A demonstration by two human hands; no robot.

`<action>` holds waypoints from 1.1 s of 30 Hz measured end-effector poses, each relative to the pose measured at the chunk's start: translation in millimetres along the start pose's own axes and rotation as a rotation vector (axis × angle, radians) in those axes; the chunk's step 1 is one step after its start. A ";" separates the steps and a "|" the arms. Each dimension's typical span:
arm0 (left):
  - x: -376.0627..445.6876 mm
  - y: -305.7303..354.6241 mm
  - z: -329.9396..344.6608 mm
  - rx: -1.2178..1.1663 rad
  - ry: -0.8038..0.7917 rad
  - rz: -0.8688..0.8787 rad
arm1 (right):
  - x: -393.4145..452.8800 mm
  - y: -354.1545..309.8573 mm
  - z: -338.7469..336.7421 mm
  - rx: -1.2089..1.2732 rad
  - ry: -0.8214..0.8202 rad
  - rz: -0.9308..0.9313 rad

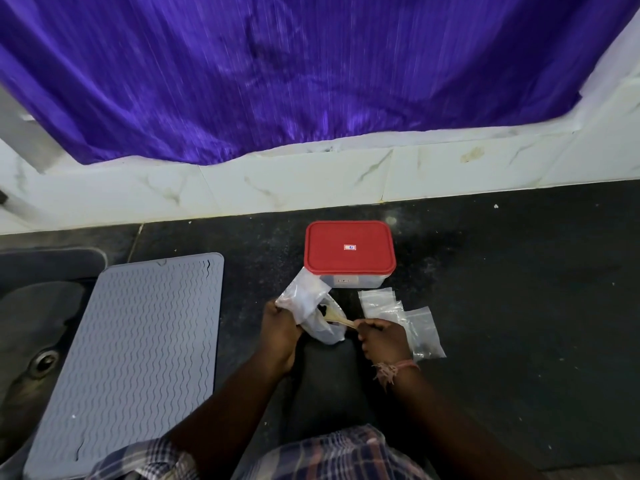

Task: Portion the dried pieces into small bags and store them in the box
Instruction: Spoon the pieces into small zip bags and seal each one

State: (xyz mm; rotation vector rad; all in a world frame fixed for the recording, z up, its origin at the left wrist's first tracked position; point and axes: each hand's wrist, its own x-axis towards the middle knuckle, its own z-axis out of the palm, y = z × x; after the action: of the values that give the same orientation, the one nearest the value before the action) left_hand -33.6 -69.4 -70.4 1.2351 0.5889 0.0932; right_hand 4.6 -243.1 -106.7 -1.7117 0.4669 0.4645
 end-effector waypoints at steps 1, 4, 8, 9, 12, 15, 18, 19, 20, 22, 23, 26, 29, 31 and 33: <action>4.6 -2.7 -1.9 0.007 0.038 -0.030 | -1.2 0.9 -0.5 -0.004 0.000 -0.011; 18.2 -13.4 -12.9 0.052 0.216 -0.138 | -4.2 0.9 0.3 -0.009 0.000 -0.069; 20.9 -2.3 -19.7 0.155 0.427 -0.219 | -7.1 -5.0 -0.1 0.027 0.017 -0.124; 22.4 1.3 -21.9 0.221 0.457 -0.245 | -8.5 -7.8 -0.6 0.029 0.017 -0.137; 22.1 9.1 -35.9 0.355 0.507 -0.167 | -11.4 -15.9 -1.3 0.033 0.014 -0.168; 10.5 4.2 -42.4 0.518 0.556 0.083 | -16.4 -24.2 2.9 0.039 0.005 -0.187; 1.6 5.1 -34.5 0.637 0.484 0.114 | -23.9 -32.3 9.9 0.055 -0.033 -0.192; -0.6 7.3 -32.3 0.610 0.483 0.114 | -26.7 -34.7 12.5 0.056 -0.053 -0.203; -2.4 10.3 -31.8 0.598 0.468 0.133 | -29.7 -37.4 15.4 0.051 -0.075 -0.218; -6.6 14.8 -28.0 0.613 0.409 0.142 | -35.0 -42.6 18.7 0.040 -0.103 -0.241; -7.7 16.5 -26.9 0.616 0.372 0.137 | -36.7 -44.9 19.8 0.041 -0.112 -0.243; -6.0 15.2 -25.8 0.690 0.293 0.190 | -39.4 -49.3 20.5 0.047 -0.120 -0.235; -7.9 13.2 -27.5 0.727 0.295 0.207 | -41.1 -50.1 18.0 0.087 -0.106 -0.212; -9.8 13.6 -30.9 0.779 0.335 0.240 | -43.3 -52.2 15.5 0.112 -0.104 -0.214; -9.0 13.3 -34.6 0.913 0.413 0.306 | -45.4 -55.0 13.7 0.117 -0.108 -0.236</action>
State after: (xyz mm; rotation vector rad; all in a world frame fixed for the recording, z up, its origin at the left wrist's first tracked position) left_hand -54.3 -38.5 -61.9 2.2215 0.8334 0.3711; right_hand -4.2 -217.3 -39.4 -1.5954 0.2060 0.3495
